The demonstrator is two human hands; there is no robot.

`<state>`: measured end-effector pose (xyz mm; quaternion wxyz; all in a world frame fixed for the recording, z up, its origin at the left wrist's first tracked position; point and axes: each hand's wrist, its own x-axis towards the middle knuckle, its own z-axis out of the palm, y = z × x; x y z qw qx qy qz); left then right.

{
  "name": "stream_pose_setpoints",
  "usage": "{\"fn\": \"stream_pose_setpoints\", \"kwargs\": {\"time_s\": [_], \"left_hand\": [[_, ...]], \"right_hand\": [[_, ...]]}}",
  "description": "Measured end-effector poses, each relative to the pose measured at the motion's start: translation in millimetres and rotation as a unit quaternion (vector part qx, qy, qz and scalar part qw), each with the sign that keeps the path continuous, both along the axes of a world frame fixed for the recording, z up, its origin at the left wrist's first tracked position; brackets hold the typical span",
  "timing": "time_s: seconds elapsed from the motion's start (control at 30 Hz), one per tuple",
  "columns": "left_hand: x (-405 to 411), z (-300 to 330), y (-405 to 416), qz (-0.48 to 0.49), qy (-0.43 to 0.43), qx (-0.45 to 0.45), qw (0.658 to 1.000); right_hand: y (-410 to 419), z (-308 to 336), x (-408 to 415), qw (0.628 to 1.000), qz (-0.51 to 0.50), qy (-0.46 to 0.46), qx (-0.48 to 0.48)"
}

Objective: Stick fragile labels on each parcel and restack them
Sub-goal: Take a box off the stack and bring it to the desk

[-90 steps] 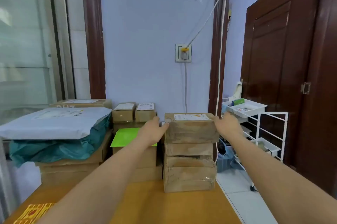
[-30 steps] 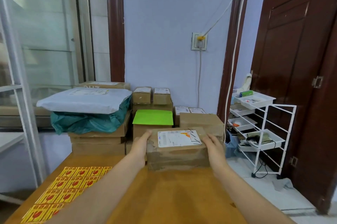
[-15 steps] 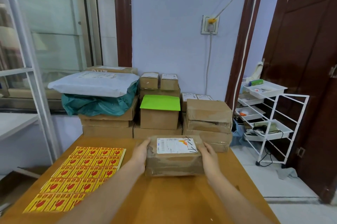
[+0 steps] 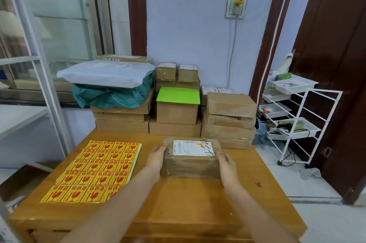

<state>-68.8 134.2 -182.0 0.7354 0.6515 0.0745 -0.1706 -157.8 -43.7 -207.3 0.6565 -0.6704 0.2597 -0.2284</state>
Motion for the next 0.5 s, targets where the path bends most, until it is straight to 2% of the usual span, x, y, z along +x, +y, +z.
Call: {"fn": "stream_pose_setpoints", "kwargs": {"time_s": [0.13,0.3,0.4,0.5], "left_hand": [[-3.6,-2.3,2.7,-0.010,-0.021,0.008,1.000],[-2.1,-3.1,10.6,-0.048,-0.084,0.070,0.993],[3.6,-4.7,21.9,-0.060,-0.148,0.159,0.974],[13.4,-6.1,41.4,-0.057,-0.216,0.269,0.937]], "right_hand": [[-1.9,-3.9,0.6,1.000,0.002,0.021,-0.022],[-5.4,7.0,1.5,0.994,0.012,0.071,-0.082],[-7.1,15.1,1.4,0.966,-0.022,0.116,-0.229],[7.0,25.3,-3.8,0.899,-0.038,0.115,-0.421]]}}
